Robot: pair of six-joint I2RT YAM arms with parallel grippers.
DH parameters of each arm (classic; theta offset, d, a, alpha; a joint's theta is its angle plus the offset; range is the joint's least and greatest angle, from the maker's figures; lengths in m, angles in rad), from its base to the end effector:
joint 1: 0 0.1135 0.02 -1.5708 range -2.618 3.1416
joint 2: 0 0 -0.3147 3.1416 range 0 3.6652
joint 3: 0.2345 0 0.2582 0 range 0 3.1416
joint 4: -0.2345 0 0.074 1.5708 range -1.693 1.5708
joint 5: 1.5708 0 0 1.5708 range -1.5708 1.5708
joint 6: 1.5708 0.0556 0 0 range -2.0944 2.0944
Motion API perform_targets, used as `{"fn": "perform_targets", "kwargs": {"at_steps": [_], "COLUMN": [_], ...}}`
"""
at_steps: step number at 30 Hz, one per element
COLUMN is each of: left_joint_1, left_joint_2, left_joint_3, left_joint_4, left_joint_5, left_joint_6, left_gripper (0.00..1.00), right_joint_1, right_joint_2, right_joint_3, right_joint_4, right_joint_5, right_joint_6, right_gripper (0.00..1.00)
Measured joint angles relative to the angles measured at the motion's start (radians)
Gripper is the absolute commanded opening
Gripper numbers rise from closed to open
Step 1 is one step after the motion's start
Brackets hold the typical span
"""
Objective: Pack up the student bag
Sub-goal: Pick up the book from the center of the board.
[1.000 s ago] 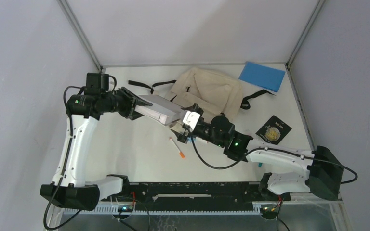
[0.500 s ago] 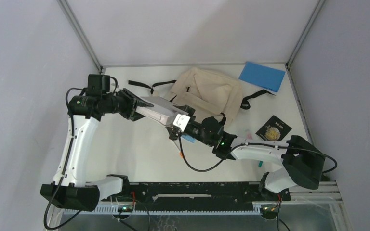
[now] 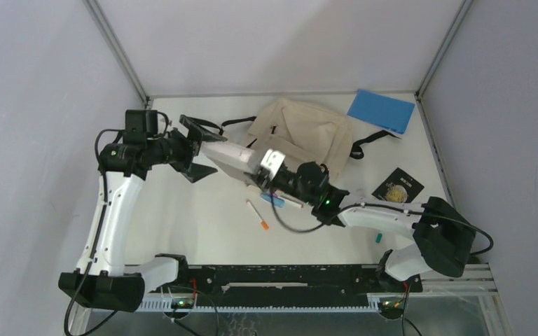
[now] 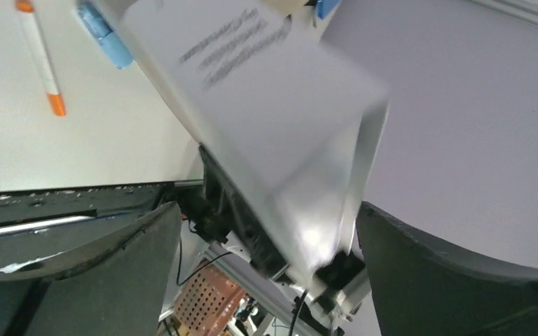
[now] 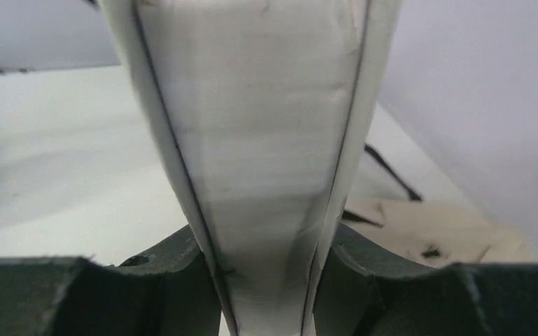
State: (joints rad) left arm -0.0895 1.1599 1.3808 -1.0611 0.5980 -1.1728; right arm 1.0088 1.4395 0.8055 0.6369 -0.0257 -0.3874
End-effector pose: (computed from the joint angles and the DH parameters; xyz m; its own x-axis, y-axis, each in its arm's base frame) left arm 0.2026 -0.0496 0.4262 -0.7005 -0.7021 0.1279 -0.5102 0.3674 -0.7777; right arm 0.1833 0.2938 0.3254 0.3262 -0.1908 -0.9259 -0.7953 0.4740 -0.3778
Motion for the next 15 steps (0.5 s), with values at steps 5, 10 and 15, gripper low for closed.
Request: {"fn": "perform_targets", "kwargs": {"at_steps": [5, 10, 15], "left_joint_1": [0.000, 0.000, 0.000], "left_joint_2": [-0.060, -0.095, -0.253], "left_joint_3": [0.011, 0.039, -0.093], "left_joint_4": [0.048, 0.105, 0.323], "left_joint_5": [-0.019, -0.026, -0.069], "left_joint_6": [0.032, 0.085, 0.139], "left_gripper": [1.00, 1.00, 1.00], "right_joint_1": [-0.240, -0.389, -0.432], "right_joint_2": [-0.060, -0.098, -0.102], "right_joint_3": [0.016, 0.023, 0.022], "right_joint_4": [-0.084, -0.084, -0.010], "right_joint_5": [-0.224, -0.373, -0.533], "right_joint_6": [0.347, 0.578, 0.781], "right_gripper": [0.31, 0.31, 0.31]}}
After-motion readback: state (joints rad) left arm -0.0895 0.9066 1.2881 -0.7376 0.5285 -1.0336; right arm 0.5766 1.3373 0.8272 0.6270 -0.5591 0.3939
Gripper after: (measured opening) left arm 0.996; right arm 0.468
